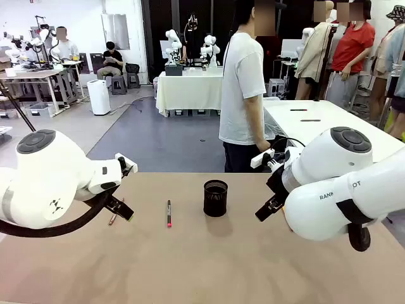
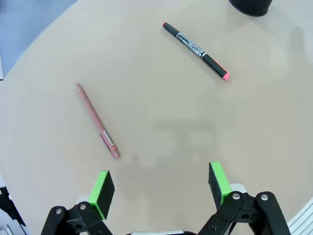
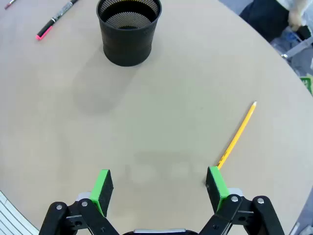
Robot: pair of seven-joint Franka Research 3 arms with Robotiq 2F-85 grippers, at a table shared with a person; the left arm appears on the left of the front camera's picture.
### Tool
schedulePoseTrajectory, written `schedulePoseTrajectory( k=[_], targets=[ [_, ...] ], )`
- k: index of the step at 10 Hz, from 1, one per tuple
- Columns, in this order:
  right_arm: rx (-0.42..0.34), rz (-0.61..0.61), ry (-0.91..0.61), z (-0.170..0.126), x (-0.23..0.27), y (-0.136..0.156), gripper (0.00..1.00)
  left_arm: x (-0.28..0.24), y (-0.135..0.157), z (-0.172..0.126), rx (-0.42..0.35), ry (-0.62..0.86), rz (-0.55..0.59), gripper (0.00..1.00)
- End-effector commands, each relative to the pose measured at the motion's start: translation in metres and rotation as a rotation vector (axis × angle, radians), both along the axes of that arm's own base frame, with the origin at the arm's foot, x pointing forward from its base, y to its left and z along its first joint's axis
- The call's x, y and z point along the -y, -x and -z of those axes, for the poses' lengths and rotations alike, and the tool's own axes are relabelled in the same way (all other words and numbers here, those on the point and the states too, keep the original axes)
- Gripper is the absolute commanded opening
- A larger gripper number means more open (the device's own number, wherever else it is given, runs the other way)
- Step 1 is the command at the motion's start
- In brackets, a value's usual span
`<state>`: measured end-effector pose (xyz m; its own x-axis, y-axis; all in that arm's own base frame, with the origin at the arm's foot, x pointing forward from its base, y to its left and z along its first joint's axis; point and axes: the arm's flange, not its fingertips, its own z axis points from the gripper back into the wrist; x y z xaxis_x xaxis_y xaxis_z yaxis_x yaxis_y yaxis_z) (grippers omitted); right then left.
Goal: Place the pens into the pen holder.
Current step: Pick up a writing instrument from the table and place it into the Pen holder.
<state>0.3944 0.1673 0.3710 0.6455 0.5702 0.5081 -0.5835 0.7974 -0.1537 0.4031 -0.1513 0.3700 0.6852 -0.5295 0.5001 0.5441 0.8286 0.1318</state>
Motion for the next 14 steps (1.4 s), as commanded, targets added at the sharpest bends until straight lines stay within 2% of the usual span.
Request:
schedulePoseTrajectory(
  k=[1,14],
  targets=[
    [0.0,0.0,0.0,0.0,0.0,0.0,1.0,0.0,0.0,-0.0001,0.0,0.0,0.0,1.0],
    [0.0,0.0,0.0,0.0,0.0,0.0,1.0,0.0,0.0,0.0,0.0,0.0,0.0,1.0]
  ],
)
